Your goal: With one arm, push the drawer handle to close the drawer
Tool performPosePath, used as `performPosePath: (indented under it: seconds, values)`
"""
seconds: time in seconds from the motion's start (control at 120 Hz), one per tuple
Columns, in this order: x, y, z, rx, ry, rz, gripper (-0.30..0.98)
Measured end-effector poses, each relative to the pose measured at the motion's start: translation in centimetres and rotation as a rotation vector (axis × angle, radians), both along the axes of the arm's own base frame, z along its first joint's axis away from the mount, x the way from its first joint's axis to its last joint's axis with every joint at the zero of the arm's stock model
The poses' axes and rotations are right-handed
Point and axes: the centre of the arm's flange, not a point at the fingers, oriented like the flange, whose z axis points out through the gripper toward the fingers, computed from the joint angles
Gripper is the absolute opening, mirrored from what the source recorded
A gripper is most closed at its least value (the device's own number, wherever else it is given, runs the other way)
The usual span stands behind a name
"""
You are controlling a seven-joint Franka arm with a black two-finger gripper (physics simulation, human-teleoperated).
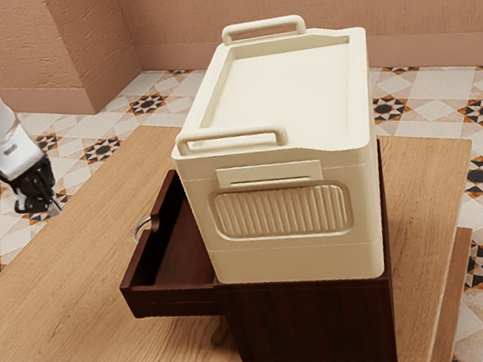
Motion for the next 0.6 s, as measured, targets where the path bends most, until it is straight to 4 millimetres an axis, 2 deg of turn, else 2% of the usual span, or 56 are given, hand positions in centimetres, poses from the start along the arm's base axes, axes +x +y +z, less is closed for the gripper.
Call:
performPosePath:
  seconds: [0.292,0.6]
  values:
    - [0.8,-1.3,-3.3,-0.002,0.002,-0.166,-0.1]
    - [2.1,-3.8,-6.4,-0.006,0.02,-0.296,-0.1]
